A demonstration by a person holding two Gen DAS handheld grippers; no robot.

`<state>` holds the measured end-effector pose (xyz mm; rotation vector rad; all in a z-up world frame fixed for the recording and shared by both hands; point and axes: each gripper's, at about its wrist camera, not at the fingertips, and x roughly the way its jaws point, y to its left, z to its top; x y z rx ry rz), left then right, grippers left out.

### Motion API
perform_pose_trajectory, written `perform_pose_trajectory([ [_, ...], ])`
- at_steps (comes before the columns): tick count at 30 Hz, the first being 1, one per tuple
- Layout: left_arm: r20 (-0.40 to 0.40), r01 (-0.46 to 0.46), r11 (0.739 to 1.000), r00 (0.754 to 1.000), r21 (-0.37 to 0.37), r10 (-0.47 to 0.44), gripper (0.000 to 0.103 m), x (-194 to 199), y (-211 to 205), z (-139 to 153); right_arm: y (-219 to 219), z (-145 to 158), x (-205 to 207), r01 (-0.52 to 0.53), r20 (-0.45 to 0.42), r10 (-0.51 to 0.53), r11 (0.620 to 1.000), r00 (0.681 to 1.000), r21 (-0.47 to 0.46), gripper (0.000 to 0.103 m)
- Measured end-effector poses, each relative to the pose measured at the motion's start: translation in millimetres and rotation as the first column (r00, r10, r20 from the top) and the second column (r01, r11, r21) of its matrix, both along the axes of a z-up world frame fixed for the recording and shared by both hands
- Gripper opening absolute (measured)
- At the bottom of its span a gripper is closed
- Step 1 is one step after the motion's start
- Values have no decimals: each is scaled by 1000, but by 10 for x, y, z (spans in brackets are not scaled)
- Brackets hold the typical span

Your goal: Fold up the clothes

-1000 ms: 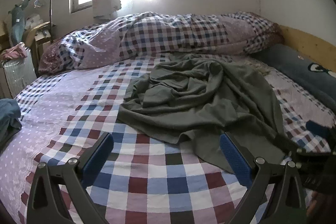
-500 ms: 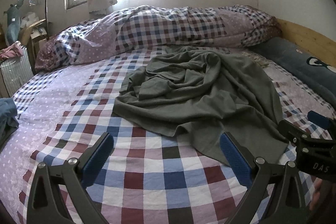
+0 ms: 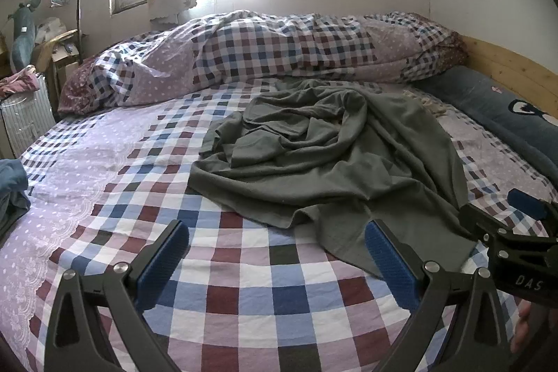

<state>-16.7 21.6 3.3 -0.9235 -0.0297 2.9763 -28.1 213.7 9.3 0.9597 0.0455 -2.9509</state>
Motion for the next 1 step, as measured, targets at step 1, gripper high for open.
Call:
perform_pose_trajectory([
  [1,-1,0,1000,1000,2,0,102,-2,-4,1,0,0,0,0,0,0,1000,1000,0,103],
])
